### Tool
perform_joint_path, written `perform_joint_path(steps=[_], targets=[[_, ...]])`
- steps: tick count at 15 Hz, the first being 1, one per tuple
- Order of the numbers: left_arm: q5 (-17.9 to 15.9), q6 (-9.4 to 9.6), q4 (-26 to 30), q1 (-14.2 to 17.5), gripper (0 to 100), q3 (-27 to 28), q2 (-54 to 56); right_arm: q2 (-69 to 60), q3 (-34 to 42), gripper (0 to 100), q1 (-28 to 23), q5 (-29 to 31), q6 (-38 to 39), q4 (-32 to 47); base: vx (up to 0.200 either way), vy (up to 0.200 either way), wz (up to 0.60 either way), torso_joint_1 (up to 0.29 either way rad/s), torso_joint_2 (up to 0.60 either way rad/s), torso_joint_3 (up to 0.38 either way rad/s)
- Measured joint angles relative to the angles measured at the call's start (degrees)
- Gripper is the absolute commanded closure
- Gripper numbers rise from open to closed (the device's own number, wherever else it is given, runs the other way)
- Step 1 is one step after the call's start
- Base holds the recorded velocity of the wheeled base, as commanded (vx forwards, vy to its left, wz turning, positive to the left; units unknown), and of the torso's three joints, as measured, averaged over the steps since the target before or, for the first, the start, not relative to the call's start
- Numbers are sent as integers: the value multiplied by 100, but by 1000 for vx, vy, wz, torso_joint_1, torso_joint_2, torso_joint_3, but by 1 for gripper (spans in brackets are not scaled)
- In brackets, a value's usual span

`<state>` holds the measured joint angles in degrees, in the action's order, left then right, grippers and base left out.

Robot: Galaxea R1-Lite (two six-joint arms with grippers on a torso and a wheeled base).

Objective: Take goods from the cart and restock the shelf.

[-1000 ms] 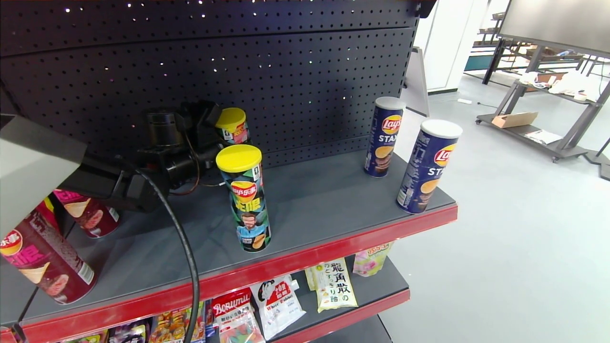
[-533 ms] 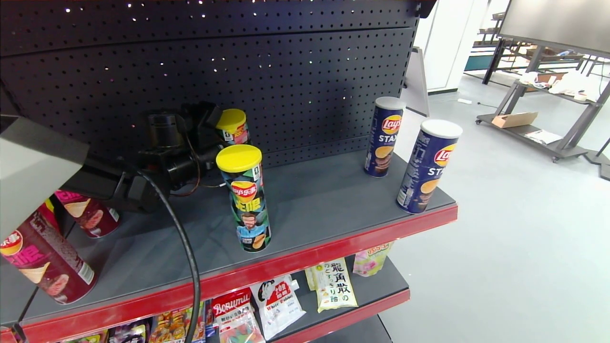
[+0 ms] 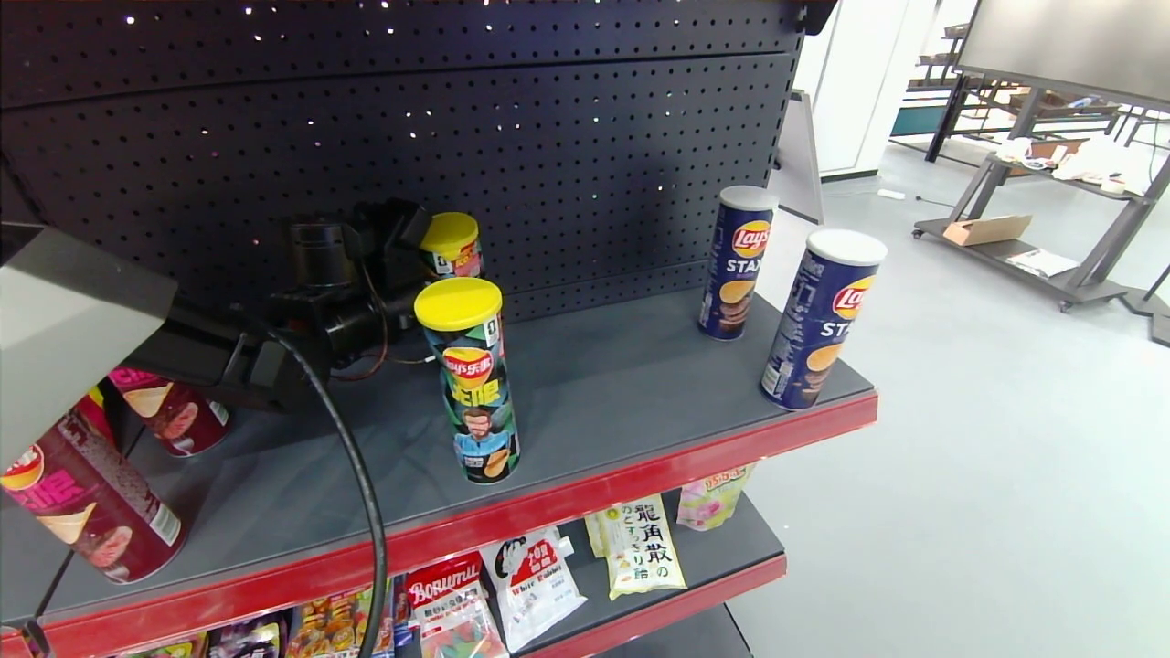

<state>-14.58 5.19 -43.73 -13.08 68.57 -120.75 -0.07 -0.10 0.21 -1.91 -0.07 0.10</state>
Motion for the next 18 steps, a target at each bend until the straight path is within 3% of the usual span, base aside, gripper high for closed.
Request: perform_joint_path(steps=[8,18], targets=[[7,-7,18,16,0,-140,104,0,0,0,0,0,0,0,0,0,0,0,0,0],[-13,5,34,440,0,-2726,2042,0,0,0,0,0,0,0,0,0,0,0,0,0]])
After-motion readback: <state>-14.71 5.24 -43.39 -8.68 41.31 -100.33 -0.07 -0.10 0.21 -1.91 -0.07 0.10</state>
